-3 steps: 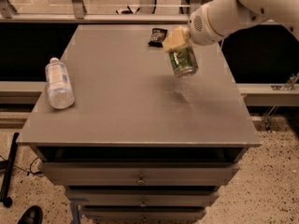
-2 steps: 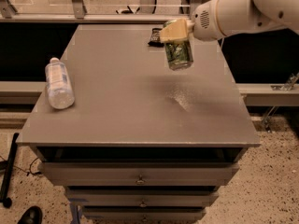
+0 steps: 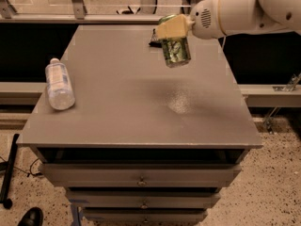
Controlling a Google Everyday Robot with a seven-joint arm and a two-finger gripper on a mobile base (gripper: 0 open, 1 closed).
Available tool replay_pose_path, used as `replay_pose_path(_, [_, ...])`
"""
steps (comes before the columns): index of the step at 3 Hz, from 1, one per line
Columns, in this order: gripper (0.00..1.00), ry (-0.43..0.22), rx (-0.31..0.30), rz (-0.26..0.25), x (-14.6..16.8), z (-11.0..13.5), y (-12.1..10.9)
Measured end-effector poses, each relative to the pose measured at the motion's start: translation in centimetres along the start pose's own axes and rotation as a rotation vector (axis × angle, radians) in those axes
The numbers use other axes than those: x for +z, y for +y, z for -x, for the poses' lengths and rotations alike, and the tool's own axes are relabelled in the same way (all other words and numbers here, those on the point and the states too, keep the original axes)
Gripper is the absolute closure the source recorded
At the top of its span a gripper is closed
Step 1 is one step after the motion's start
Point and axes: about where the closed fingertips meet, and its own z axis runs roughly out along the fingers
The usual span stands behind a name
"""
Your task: Move green can near blue plastic bottle
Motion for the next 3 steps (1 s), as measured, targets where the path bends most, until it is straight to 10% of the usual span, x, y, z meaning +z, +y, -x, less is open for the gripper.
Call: replay_pose_path(3, [1.0,-0.353,-0.259,0.269,9.2,4.2,10.6])
